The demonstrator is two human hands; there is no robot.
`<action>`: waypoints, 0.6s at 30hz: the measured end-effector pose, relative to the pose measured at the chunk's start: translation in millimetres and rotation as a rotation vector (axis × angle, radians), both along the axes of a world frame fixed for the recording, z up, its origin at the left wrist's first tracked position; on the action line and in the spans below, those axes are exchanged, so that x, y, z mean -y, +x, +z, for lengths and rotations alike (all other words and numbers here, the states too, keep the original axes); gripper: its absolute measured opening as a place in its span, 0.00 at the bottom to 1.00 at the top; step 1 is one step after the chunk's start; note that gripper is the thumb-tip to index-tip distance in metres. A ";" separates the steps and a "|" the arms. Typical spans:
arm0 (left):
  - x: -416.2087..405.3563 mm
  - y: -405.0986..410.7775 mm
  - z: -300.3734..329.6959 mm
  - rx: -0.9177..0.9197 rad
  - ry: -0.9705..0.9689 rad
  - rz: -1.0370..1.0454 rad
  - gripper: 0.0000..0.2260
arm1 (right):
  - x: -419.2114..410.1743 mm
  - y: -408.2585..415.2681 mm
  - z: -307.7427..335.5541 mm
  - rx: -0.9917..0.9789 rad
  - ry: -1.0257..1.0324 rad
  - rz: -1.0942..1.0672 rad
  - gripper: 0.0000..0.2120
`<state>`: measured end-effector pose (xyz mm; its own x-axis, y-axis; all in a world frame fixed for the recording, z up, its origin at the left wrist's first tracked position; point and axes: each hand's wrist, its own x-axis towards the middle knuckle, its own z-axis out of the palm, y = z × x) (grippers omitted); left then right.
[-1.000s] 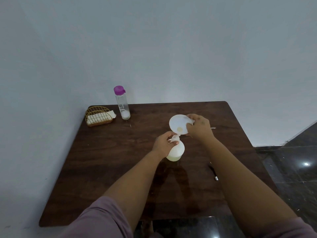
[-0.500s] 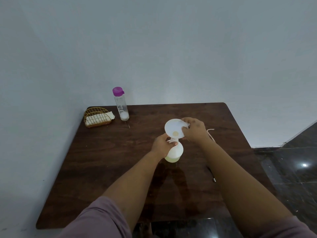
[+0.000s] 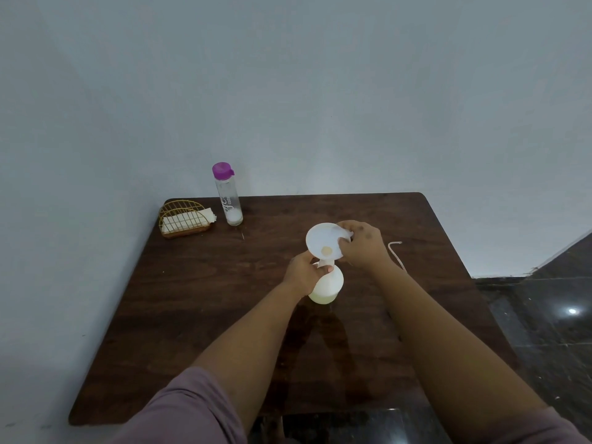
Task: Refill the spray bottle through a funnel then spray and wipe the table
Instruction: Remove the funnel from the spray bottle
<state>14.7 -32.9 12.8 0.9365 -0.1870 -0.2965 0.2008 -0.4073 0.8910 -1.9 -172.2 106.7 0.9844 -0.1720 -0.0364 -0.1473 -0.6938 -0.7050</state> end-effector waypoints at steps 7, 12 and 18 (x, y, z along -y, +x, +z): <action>-0.8 -1.6 -0.1 0.001 0.005 -0.013 0.22 | -1.0 -1.1 -0.6 -0.011 0.006 -0.021 0.18; -1.2 -2.3 0.1 0.008 0.005 -0.006 0.22 | -2.5 -2.8 0.6 -0.016 -0.002 -0.014 0.18; -0.6 -3.4 0.8 0.014 0.001 -0.002 0.21 | -1.2 -4.6 0.4 -0.011 -0.003 -0.003 0.17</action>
